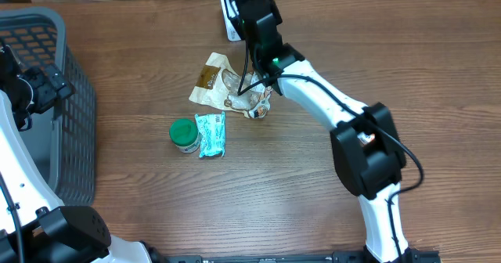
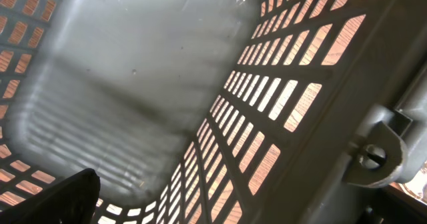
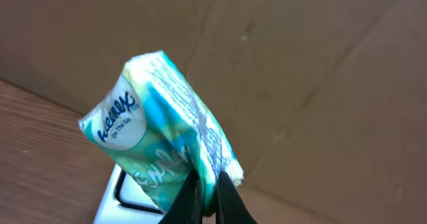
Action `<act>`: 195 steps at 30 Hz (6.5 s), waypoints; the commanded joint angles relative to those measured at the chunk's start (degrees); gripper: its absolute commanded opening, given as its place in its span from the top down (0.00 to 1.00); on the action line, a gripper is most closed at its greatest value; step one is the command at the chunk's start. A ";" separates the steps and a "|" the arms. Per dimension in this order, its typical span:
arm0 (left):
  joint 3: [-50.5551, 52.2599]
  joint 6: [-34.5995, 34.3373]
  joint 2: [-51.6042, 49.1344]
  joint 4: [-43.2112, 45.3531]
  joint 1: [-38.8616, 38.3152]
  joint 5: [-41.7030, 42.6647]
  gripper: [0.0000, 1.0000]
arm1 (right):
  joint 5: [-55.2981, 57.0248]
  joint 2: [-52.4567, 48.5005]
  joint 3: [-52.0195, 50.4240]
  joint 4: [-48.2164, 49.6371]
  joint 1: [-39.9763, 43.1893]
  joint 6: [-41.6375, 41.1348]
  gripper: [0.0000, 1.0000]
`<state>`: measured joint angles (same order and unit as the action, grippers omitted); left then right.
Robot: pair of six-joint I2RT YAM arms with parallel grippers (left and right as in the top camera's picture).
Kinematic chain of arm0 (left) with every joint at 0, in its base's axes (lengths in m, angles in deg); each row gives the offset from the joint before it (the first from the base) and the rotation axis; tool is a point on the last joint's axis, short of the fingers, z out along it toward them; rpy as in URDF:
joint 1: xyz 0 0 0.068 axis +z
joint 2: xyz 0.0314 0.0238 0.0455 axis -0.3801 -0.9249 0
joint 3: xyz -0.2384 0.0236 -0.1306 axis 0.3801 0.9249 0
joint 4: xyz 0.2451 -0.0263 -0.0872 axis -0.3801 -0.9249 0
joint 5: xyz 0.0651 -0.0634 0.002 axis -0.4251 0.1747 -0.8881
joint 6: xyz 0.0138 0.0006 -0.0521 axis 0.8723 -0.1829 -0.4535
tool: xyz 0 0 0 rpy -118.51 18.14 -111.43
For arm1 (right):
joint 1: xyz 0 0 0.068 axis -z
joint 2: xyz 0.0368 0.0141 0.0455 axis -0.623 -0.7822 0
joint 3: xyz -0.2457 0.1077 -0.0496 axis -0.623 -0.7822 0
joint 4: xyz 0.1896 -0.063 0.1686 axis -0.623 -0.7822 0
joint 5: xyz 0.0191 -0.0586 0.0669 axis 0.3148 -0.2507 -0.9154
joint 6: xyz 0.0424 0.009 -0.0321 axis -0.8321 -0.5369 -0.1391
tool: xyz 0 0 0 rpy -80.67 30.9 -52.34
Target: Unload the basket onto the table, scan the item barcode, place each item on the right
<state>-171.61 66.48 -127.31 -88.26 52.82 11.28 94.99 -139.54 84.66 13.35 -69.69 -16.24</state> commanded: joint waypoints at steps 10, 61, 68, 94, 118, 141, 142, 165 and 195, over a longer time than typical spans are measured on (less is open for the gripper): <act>0.15 0.83 -0.59 0.02 0.35 -0.59 0.00 | 0.94 -9.66 0.85 13.31 0.17 16.04 0.96; 0.15 0.83 -0.59 0.02 0.35 -0.59 0.00 | -31.52 31.41 0.85 -69.70 0.57 -42.84 0.96; 0.15 0.83 -0.59 0.02 0.35 -0.59 0.00 | -24.00 30.51 -3.52 -85.61 13.31 -51.36 0.96; 0.15 0.83 -0.59 0.02 0.35 -0.59 0.00 | -22.86 30.49 -33.88 -60.02 30.45 -53.07 0.82; 0.15 0.83 -0.59 0.02 0.35 -0.59 0.00 | -41.81 30.53 -20.09 -66.07 21.07 -38.77 0.48; 0.15 0.83 -0.59 0.02 0.35 -0.59 0.00 | -37.77 20.57 -22.99 -19.61 -4.90 -56.37 0.42; 0.15 0.83 -0.59 0.02 0.35 -0.59 0.00 | -35.26 19.87 -22.99 -17.62 -6.14 -56.37 0.41; 0.15 0.83 -0.59 0.02 0.35 -0.59 0.00 | -39.54 -3.65 -3.48 -20.44 -6.10 -51.32 0.45; 0.15 0.83 -0.59 0.02 0.35 -0.59 0.00 | -23.52 1.60 -0.72 -73.22 7.45 -43.85 0.40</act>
<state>-171.59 66.51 -127.34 -88.28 52.82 11.28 68.91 -141.09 84.24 -59.33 -61.91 -62.89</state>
